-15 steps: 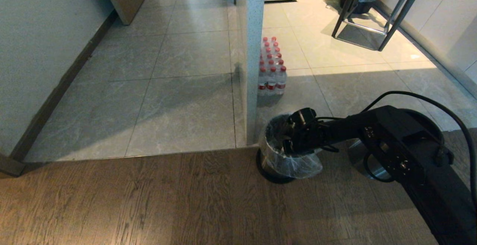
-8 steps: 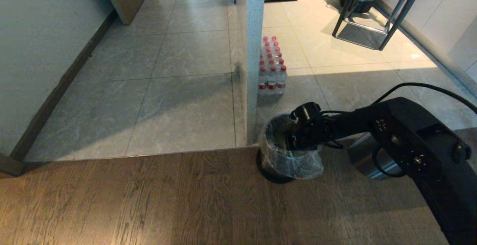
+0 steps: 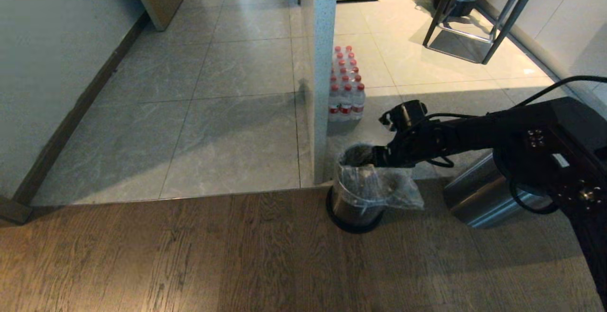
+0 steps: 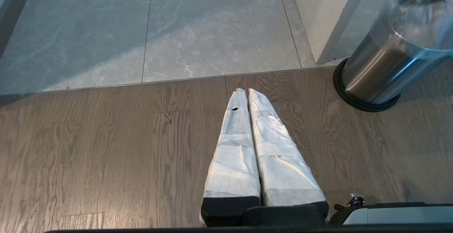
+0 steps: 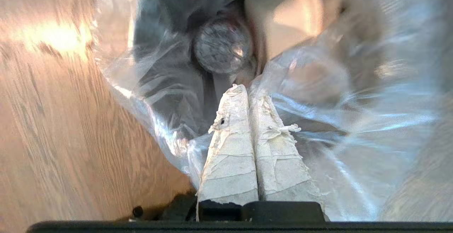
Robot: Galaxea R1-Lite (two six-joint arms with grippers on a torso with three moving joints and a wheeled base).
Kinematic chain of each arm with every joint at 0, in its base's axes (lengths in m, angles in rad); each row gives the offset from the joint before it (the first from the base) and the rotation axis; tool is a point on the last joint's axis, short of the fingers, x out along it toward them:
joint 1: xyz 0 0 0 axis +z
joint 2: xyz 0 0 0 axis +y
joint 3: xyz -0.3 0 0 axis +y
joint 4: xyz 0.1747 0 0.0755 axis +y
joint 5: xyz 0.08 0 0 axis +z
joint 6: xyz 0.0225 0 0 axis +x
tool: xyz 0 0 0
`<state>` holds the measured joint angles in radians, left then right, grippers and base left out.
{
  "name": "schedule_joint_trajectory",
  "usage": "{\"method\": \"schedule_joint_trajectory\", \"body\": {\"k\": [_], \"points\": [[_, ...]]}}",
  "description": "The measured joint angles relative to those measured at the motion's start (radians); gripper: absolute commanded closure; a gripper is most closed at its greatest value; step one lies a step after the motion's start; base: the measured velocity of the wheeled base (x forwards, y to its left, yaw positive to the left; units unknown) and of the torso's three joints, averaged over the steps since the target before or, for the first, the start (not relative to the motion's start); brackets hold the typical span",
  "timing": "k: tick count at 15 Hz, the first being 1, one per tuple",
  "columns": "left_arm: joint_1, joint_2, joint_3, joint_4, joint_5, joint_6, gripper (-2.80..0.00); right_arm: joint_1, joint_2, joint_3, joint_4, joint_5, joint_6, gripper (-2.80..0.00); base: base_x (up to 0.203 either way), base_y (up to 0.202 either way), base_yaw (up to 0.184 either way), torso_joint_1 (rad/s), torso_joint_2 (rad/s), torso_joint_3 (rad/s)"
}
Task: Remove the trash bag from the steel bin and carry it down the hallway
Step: Pick up the trash bag
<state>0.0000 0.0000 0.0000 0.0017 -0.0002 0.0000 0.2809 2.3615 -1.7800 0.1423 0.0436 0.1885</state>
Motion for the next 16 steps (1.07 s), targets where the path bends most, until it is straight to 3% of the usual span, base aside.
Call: {"method": "schedule_joint_trajectory", "body": {"k": [8,12,16], "points": [[0.0,0.0,0.0,0.0,0.0,0.0,0.0,-0.017,-0.107,-0.024,0.0,0.01,-0.007,0.0,0.0,0.0,0.0,0.0,0.0,0.0],[0.0,0.0,0.0,0.0,0.0,0.0,0.0,-0.011,-0.144,-0.037,0.064,0.014,-0.02,0.0,0.0,0.0,0.0,0.0,0.0,0.0],[0.0,0.0,0.0,0.0,0.0,0.0,0.0,0.014,-0.17,-0.025,0.126,0.013,-0.087,0.0,0.0,0.0,0.0,0.0,0.0,0.0]]}}
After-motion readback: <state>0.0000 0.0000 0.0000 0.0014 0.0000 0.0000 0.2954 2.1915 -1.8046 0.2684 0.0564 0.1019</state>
